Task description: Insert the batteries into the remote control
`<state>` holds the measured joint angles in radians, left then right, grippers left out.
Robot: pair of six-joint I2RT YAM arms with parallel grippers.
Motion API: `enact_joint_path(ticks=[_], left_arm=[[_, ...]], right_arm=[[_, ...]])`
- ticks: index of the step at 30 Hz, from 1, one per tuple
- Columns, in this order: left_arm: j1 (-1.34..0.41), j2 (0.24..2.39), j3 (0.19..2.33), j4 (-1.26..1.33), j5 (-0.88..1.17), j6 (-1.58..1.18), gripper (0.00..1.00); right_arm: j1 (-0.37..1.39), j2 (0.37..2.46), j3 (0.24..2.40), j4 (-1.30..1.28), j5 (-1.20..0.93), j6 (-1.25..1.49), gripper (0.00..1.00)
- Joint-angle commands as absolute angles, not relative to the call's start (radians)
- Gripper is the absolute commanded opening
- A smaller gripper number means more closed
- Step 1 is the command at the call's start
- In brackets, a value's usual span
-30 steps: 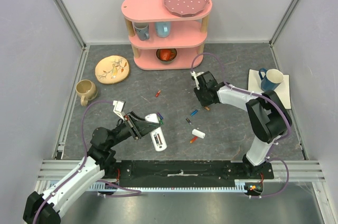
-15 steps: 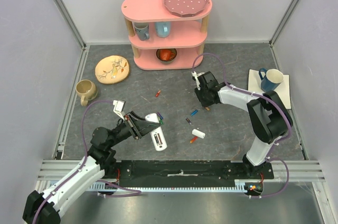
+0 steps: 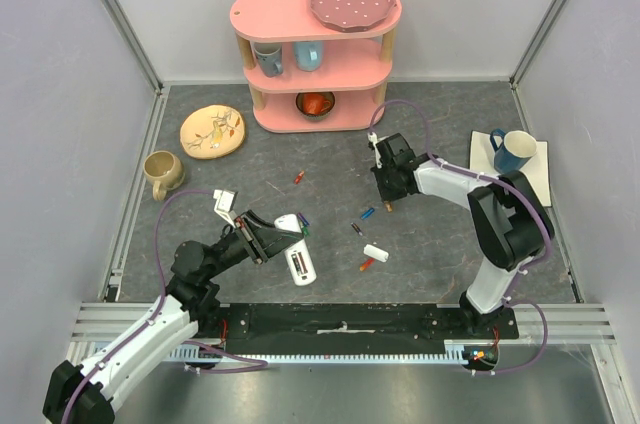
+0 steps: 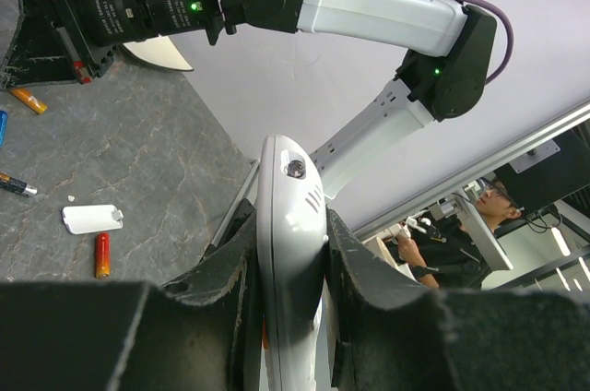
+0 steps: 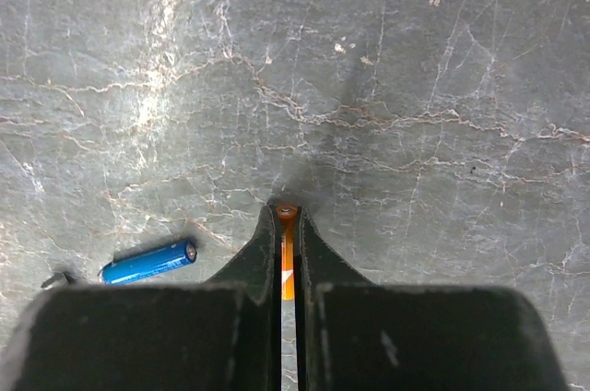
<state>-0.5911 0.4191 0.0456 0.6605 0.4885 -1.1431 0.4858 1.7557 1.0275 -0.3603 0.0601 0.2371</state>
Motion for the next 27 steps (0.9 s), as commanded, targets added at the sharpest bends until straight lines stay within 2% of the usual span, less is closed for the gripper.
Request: enact_joint_path(ticks=[1,6,12,17,24,26,27], left_arm=[[-0.592,0.423,-0.100,0.710,0.485,-1.121,0.02],[-0.592,0.426,-0.098,0.706,0.482,-1.121,0.02],[-0.592,0.436,-0.084,0.695,0.476,-1.118,0.02],[-0.592,0.456,-0.075,0.692,0.466,-1.114,0.02],[-0.592,0.509,-0.060,0.713,0.451,-1.104,0.02],[-0.592,0.526,-0.051,0.724,0.446,-1.101,0.02],[-0.592,0.543,-0.049,0.736,0.445,-1.101,0.02]], right_arm=[[0.469,1.830,1.017,-0.408,0.003,0.301,0.00],[0.468,1.858,0.999,-0.354,-0.223,0.380,0.00],[0.468,1.824,0.944,-0.264,-0.233,0.497,0.00],[0.469,1.701,0.885,-0.221,-0.015,0.587,0.00],[0.480,1.500,0.838,-0.218,0.274,0.542,0.00],[0.503,1.460,0.862,-0.261,0.355,0.491,0.00],[0.518,1.459,0.882,-0.341,0.477,0.482,0.00]])
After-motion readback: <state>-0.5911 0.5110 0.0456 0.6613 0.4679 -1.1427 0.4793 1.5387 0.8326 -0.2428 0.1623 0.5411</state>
